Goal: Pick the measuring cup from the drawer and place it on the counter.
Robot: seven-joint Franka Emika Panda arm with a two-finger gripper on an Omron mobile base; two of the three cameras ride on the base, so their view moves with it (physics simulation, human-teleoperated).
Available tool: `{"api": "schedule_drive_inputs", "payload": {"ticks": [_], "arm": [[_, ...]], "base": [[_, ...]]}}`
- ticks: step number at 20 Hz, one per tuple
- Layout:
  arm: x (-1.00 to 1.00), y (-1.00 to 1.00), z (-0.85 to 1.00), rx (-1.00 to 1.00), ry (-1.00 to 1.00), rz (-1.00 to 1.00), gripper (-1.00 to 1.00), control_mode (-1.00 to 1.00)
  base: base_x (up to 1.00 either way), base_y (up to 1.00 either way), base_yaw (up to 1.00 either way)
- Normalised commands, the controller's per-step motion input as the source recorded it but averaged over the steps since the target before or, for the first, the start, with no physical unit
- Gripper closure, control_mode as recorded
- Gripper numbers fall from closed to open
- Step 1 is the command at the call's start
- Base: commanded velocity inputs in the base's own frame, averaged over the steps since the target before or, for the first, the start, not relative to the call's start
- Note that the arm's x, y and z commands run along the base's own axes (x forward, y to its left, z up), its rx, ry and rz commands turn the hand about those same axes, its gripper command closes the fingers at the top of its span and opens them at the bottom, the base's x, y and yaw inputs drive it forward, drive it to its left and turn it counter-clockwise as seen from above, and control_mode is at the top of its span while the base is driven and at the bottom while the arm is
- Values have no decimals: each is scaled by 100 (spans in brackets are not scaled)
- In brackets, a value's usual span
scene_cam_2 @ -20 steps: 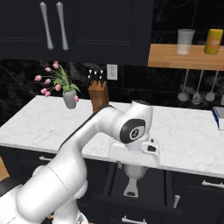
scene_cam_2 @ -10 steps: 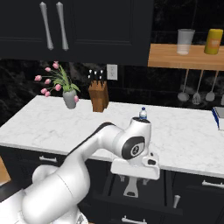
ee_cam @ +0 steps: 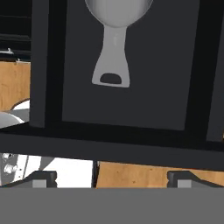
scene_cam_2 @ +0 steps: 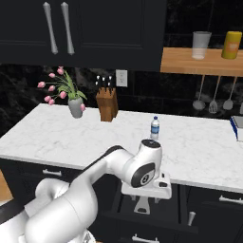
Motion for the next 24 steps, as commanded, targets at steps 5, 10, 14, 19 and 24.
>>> {"api": "schedule_drive_inputs", "payload": {"ticks": [5, 10, 14, 19, 24], "arm": [[30, -1, -38, 0, -12, 0, -100, -100], [7, -13, -39, 0, -2, 0, -100, -100], [-2, -9, -37, 0, 0, 0, -100, -100], [-3, -5, -29, 0, 0, 0, -100, -100], [-3, -1, -23, 0, 0, 0, -100, -100]], "base": [[0, 0, 0], [0, 0, 0], [0, 0, 0], [0, 0, 0], [0, 0, 0]]}}
